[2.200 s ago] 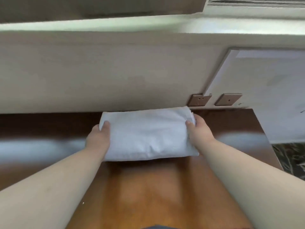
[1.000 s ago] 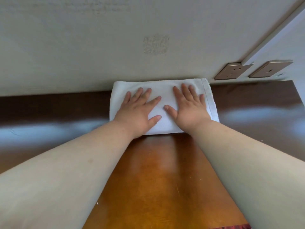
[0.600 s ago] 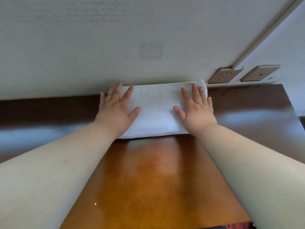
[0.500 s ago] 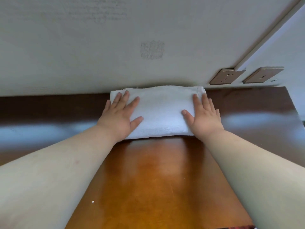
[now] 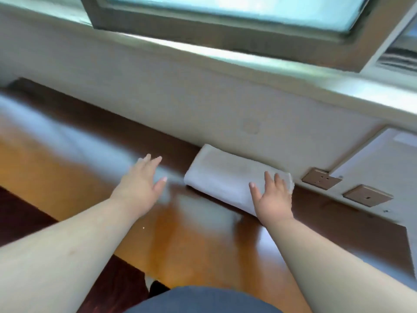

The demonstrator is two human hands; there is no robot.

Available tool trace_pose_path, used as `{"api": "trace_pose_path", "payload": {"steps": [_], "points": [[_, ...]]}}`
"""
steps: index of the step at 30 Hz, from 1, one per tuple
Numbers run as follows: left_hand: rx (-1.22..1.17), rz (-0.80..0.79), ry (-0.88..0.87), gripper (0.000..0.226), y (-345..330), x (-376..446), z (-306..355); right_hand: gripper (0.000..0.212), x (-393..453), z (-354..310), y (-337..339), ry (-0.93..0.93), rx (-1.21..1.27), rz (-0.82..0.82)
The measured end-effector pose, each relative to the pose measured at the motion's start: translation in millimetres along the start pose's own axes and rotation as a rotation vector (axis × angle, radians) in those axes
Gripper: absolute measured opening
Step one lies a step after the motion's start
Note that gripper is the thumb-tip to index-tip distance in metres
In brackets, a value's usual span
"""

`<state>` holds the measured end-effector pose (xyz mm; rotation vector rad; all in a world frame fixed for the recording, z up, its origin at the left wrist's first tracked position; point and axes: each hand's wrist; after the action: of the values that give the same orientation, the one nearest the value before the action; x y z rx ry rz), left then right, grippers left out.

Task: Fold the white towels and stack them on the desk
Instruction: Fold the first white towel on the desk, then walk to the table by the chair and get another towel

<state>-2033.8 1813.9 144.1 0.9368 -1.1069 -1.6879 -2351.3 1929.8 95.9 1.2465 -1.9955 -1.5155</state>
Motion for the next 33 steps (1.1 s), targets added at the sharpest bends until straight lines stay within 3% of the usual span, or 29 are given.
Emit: {"api": "trace_pose_path", "payload": {"steps": [6,11,15,20,24,26,33], "points": [[-0.114,0.188,0.223,0.055,80,-106,-79,0.066,-15,-126,0,0.402,-0.053,-0.184],[-0.148,0.359,0.442,0.035,130,-203,-166,0.058,-67,-253,-17,0.72,-0.086,-0.316],[-0.187,0.414,0.713,0.026,153,-293,-253,0.054,-136,-382,-48,0.969,-0.131,-0.368],[-0.243,0.563,0.924,0.037,191,-390,-387,0.056,-251,-578,-110,1.214,-0.177,-0.444],[-0.131,0.554,0.924,0.053,238,-435,-504,0.066,-351,-700,-176,1.352,-0.099,-0.446],[-0.033,0.502,0.906,0.061,271,-446,-557,0.073,-391,-753,-202,1.424,-0.179,-0.434],[0.059,0.38,0.902,0.066,336,-457,-728,0.073,-459,-904,-281,1.531,-0.243,-0.366]]}}
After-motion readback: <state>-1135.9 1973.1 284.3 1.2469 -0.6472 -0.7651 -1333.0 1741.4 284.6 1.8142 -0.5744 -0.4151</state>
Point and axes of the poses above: each hand's wrist, its own x-axis towards the middle knuckle, its own y-axis out of the back of the hand, z = x × y, and after that the axes turned 1 degree about z, right-handed
